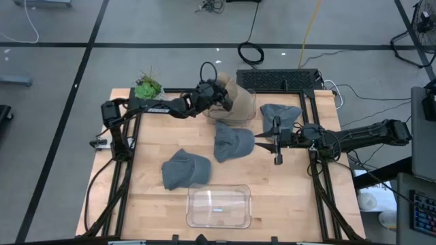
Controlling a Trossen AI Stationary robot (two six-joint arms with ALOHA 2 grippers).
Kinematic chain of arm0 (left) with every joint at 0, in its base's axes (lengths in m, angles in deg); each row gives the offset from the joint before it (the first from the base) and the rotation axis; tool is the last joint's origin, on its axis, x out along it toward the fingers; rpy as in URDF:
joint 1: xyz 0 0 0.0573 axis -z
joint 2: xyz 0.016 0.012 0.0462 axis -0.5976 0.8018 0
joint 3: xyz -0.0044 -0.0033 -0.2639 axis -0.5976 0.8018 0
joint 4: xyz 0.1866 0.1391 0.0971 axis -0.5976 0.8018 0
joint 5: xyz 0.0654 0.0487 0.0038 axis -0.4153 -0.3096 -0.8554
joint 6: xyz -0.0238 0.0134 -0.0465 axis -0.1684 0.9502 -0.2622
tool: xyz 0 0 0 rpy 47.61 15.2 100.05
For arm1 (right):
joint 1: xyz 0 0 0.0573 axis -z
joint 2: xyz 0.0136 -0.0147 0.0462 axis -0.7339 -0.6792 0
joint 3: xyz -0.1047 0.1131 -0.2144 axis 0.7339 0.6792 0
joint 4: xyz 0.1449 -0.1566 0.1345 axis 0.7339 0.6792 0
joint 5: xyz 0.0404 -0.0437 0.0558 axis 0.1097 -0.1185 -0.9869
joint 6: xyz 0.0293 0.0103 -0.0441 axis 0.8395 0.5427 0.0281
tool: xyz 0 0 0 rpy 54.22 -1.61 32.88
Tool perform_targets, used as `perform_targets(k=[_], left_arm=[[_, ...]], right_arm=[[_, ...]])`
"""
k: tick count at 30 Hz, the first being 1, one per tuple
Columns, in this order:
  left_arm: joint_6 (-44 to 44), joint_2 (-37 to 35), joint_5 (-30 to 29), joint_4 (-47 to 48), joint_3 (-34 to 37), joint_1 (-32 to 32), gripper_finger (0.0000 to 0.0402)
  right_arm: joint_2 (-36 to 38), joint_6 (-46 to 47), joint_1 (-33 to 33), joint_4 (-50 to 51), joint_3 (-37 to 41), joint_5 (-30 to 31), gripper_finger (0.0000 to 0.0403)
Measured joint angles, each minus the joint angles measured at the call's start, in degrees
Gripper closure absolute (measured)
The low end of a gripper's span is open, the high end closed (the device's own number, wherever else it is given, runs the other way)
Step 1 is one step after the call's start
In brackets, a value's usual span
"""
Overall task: Pick & Place hat
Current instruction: Put the brown cap into the top transparent bin
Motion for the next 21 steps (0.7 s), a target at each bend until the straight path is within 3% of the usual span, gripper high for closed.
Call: perform_targets(k=[21], left_arm=[[1.4, 0.1, -1.5, 1.3, 0.0, 2.1, 0.04]], right_arm=[[0.0, 0.0, 0.0, 0.0, 0.0, 0.0, 0.0287]])
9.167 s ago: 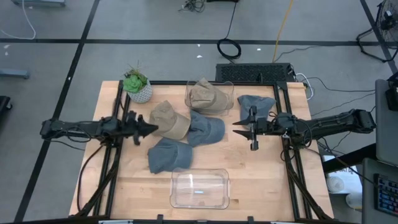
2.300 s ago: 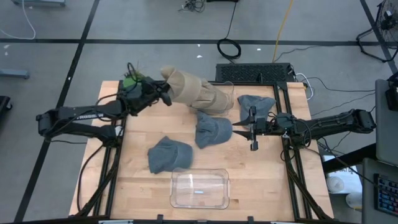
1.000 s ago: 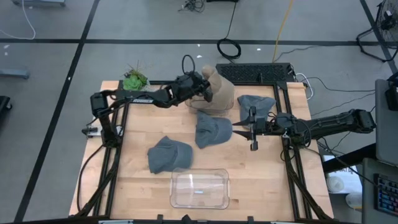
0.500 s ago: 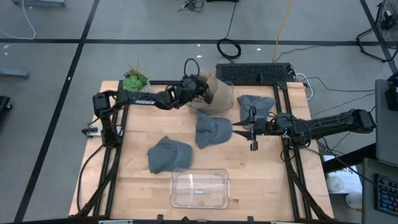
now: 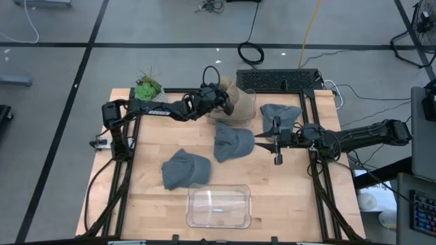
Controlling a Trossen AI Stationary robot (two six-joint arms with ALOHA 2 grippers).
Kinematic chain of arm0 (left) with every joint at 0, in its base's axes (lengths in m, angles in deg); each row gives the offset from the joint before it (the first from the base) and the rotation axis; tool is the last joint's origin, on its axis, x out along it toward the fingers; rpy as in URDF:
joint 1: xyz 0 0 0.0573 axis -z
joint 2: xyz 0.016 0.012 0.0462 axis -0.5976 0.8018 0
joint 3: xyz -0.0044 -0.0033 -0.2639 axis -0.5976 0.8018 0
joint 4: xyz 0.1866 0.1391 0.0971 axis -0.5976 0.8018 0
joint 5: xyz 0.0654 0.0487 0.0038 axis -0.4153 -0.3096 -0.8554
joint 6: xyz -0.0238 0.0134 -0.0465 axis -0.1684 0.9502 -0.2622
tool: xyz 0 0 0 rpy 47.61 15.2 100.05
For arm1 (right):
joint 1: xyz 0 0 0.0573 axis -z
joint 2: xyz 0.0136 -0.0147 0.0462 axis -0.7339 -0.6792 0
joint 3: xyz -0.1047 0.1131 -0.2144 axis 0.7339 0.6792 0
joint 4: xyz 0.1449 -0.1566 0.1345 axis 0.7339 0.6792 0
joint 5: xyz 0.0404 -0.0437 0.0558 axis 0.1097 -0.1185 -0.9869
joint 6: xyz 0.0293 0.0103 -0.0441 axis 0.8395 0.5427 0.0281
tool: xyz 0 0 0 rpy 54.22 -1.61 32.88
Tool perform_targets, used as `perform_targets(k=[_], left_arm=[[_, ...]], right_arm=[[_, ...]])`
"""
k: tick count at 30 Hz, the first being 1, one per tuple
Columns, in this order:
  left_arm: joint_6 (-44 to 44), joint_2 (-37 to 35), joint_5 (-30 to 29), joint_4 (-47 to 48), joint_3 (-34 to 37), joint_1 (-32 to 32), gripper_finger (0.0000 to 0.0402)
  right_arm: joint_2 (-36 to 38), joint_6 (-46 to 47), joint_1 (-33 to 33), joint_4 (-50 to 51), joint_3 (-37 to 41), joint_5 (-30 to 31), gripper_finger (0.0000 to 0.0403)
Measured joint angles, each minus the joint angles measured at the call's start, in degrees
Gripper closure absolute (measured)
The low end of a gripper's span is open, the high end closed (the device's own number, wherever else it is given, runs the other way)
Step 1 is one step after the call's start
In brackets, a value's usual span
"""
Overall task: Pick & Place hat
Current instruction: Put the brown cap into the top transparent bin
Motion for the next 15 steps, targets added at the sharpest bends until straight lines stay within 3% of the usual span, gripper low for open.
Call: perform_targets(k=[15], left_arm=[[0.3, 0.0, 0.1, 0.5, 0.0, 0.0, 0.04]], right_arm=[[0.0, 0.0, 0.0, 0.0, 0.0, 0.0, 0.0287]])
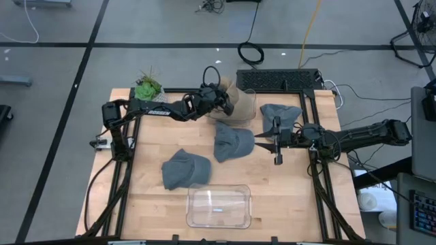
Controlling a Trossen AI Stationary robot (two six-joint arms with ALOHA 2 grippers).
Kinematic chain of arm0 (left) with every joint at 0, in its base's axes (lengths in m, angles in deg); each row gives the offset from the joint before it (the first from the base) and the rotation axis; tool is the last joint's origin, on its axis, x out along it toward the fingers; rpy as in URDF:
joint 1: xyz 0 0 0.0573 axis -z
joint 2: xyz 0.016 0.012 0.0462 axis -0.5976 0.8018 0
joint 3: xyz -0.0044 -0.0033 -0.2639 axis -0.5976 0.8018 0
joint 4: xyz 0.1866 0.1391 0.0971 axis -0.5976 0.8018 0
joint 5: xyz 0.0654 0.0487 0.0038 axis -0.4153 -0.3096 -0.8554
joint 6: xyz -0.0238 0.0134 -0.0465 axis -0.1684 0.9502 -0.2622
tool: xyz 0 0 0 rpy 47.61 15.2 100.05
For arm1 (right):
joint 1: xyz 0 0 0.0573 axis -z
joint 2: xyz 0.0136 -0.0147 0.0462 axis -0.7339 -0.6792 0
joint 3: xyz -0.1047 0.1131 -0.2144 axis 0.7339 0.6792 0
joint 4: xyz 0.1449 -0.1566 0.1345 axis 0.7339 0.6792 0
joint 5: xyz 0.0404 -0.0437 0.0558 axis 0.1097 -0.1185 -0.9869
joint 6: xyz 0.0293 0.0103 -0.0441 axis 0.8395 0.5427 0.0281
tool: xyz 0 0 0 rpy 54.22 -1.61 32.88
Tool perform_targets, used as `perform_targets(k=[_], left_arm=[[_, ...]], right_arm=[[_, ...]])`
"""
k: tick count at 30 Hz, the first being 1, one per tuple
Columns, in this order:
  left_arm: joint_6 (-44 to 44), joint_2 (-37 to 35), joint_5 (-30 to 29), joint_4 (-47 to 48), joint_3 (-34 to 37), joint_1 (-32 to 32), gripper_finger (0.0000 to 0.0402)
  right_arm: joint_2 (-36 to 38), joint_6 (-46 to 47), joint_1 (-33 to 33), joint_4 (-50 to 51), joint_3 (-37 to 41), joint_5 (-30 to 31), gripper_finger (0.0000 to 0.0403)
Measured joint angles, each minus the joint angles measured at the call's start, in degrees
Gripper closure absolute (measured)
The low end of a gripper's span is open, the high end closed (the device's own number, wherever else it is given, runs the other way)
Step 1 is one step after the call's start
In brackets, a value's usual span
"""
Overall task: Pick & Place hat
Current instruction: Put the brown cap into the top transparent bin
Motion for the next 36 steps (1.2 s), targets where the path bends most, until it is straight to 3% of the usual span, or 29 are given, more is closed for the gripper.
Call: perform_targets(k=[13, 22, 33, 36], left_arm=[[-1.4, 2.0, -1.7, -0.6, 0.0, 1.1, 0.04], [-4.4, 8.3, -0.1, -4.4, 0.0, 1.3, 0.0401], [-4.7, 8.5, 0.1, -4.2, 0.0, 1.3, 0.0399], [-3.5, 8.5, 2.4, -4.2, 0.0, 1.3, 0.0388]], right_arm=[[0.0, 0.0, 0.0, 0.0, 0.0, 0.0, 0.0287], [0.0, 0.0, 0.0, 0.0, 0.0, 0.0, 0.0287], [0.0, 0.0, 0.0, 0.0, 0.0, 0.0, 0.0287], [0.0, 0.0, 0.0, 0.0, 0.0, 0.0, 0.0287]])
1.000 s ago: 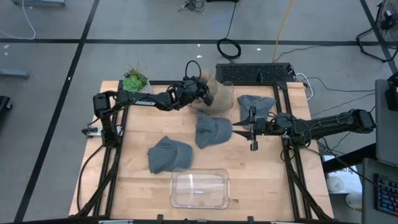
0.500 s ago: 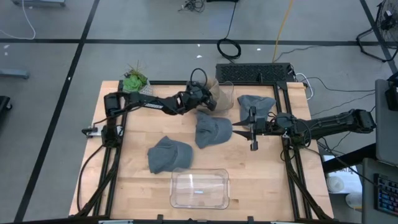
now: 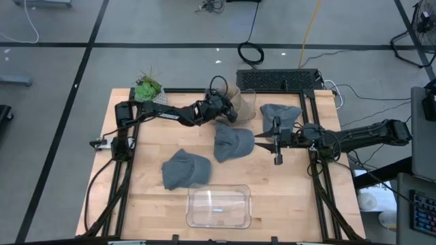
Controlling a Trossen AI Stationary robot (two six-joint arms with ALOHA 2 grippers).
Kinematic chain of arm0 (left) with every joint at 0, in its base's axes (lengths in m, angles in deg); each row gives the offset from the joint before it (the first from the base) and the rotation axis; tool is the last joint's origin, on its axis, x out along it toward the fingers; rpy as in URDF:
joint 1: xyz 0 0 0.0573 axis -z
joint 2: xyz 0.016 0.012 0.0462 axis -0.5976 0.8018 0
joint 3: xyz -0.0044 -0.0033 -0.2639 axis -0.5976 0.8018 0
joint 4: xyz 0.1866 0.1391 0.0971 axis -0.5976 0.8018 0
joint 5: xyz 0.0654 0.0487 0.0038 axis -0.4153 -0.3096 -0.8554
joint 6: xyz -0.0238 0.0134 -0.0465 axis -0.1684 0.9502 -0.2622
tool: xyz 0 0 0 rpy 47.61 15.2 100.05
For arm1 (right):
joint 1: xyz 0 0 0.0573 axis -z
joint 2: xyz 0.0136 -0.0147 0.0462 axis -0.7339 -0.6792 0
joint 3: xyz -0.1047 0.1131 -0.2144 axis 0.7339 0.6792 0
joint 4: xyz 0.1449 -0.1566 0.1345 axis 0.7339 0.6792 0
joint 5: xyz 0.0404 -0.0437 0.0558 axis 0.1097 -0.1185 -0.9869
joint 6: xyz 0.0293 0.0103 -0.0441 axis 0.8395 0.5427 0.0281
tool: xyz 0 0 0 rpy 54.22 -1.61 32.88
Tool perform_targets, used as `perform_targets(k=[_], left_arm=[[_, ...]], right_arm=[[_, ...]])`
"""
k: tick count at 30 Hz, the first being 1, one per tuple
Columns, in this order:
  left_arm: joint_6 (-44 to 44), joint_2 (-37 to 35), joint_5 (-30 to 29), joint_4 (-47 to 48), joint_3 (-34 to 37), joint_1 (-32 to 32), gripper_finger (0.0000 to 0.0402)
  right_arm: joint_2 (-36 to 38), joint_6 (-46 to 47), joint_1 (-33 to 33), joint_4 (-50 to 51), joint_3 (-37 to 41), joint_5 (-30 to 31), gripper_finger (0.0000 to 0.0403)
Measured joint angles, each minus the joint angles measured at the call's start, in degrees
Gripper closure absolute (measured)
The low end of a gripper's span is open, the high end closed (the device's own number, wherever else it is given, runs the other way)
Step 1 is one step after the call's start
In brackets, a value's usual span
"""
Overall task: Pick & Place hat
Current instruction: Put the brown cap into the top transparent bin
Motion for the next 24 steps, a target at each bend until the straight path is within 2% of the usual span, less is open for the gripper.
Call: perform_targets(k=[4, 17, 24], left_arm=[[1.8, -0.5, 1.9, 0.5, 0.0, 0.0, 0.0365], [2.8, -5.5, 2.0, 3.0, 0.0, 0.1, 0.0308], [8.7, -9.9, 2.1, 4.6, 0.0, 1.1, 0.0275]], right_arm=[[0.0, 0.0, 0.0, 0.0, 0.0, 0.0, 0.0287], [0.0, 0.0, 0.0, 0.4, 0.0, 0.0, 0.0287], [0.0, 0.0, 0.0, 0.5, 0.0, 0.0, 0.0287]])
